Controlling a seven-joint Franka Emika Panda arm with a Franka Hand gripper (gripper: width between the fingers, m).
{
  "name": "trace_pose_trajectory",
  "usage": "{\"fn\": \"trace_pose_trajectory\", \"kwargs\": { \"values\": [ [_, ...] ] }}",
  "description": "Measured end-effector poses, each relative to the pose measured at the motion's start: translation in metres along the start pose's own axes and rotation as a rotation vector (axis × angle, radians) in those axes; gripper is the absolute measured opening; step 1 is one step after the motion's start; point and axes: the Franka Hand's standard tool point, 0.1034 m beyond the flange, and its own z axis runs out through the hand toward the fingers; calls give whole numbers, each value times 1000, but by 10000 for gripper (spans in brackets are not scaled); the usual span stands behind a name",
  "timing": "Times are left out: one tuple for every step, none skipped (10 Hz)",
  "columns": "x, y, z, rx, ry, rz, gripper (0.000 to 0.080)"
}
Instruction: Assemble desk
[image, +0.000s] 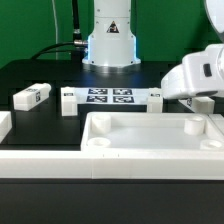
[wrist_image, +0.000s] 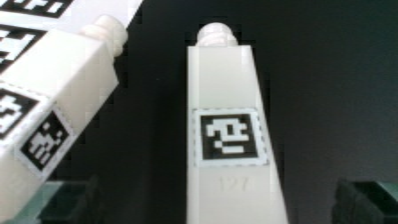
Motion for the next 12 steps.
{"fn": "trace_pose_trajectory", "kwargs": {
  "values": [
    [-1, 1, 5, -3, -65, -3, 649],
    [5, 0, 7, 0, -69, -4, 649],
    [7, 0, 7, 1, -60, -7, 649],
    [8, 0, 9, 2, -62, -9, 649],
    [9, 0, 10, 2, -62, -10, 649],
    [9, 0, 10, 2, -61, -10, 649],
    [9, 0, 10, 2, -61, -10, 552],
    [9, 0, 10, 2, -61, -11, 368],
    [9, -1, 10, 2, -61, -11, 368],
    [9, -1, 10, 2, -61, -11, 288],
    [9, -1, 10, 2, -60, -11, 288],
    [9, -1, 9, 2, -59, -11, 288]
  ]
}}
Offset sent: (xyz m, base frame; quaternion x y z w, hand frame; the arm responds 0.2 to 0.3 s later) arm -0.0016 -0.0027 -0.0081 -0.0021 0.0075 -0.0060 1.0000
